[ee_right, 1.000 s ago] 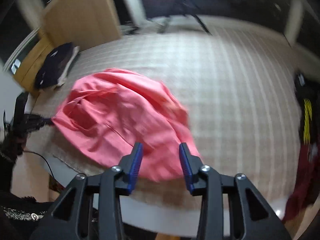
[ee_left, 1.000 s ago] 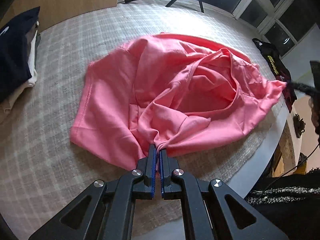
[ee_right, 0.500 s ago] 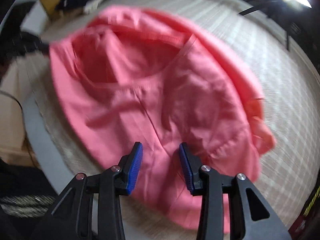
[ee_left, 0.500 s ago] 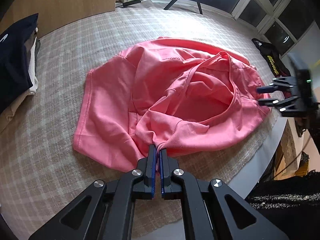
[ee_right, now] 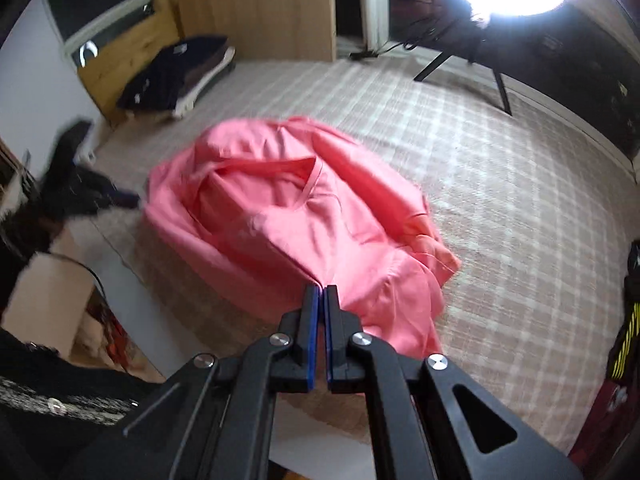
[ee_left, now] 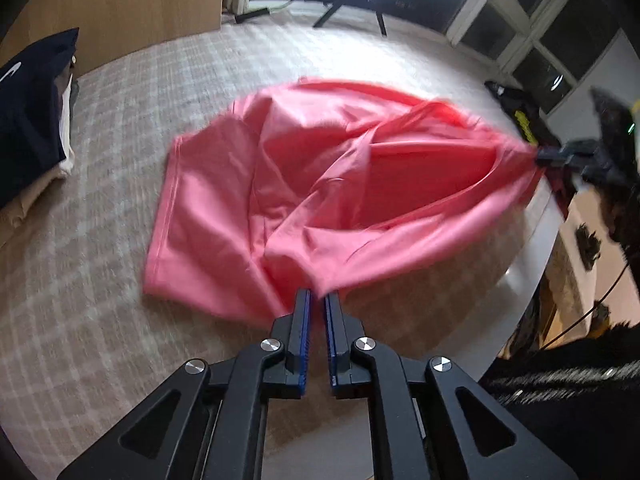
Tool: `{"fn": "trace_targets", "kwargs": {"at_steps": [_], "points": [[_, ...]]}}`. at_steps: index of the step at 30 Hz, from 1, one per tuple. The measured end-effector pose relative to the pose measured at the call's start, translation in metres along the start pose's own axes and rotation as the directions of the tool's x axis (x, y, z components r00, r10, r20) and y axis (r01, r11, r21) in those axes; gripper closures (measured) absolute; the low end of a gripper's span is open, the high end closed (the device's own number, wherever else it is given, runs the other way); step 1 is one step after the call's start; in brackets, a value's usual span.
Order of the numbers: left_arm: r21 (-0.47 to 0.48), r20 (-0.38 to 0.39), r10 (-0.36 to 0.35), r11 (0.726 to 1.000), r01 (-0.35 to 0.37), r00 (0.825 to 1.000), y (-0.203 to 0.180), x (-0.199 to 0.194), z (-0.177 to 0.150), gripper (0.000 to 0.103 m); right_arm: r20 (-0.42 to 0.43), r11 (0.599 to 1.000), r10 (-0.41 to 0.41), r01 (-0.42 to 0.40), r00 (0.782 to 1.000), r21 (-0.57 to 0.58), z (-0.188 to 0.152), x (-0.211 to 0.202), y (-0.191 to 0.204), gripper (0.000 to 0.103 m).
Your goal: Fold clothes
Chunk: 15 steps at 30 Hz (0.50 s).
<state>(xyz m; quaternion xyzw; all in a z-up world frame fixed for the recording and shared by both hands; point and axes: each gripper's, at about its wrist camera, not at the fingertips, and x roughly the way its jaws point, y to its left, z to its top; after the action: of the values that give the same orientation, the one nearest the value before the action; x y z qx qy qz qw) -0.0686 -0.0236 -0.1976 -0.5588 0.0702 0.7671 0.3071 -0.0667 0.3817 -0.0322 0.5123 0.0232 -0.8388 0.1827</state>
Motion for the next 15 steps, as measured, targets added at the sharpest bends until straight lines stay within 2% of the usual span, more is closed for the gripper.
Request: {"fn": "trace_targets", "kwargs": {"at_steps": [2,5,7,8,9,12,15], "points": [[0.001,-0.007,0.010,1.000,-0.010,1.000,0.002,0.005,-0.003,0.096,0.024,1.000,0.000,-0.001,1.000,0.029,-0.001,-0.011,-0.004,0.100],[0.006,0.007,-0.016,1.000,0.016,1.000,0.003,0.008,0.000,0.096,-0.028,0.999,-0.031,0.031,0.999,0.018,0.004,0.032,-0.005,0.100],[0.026,0.006,-0.020,0.999,0.020,1.000,0.003,0.011,0.004,0.090,-0.047,0.999,-0.032,0.032,0.998,0.015,0.004,0.050,-0.004,0.100],[0.041,0.000,-0.014,0.999,0.014,1.000,0.002,0.012,0.006,0.081,-0.051,0.999,-0.031,0.031,0.998,0.017,0.004,0.054,-0.005,0.100],[0.056,-0.006,-0.008,0.998,0.008,1.000,0.000,0.014,0.009,0.077,-0.055,0.999,-0.030,0.031,0.998,0.018,0.004,0.057,-0.005,0.100],[0.118,-0.057,-0.036,0.992,0.042,0.998,-0.013,0.022,0.015,0.072,-0.060,0.999,-0.030,0.031,0.998,0.023,0.006,0.062,-0.007,0.100],[0.201,-0.093,0.004,0.979,0.014,0.996,-0.030,0.034,0.017,0.070,-0.058,0.999,-0.032,0.033,0.998,0.017,0.007,0.063,-0.006,0.100]]}}
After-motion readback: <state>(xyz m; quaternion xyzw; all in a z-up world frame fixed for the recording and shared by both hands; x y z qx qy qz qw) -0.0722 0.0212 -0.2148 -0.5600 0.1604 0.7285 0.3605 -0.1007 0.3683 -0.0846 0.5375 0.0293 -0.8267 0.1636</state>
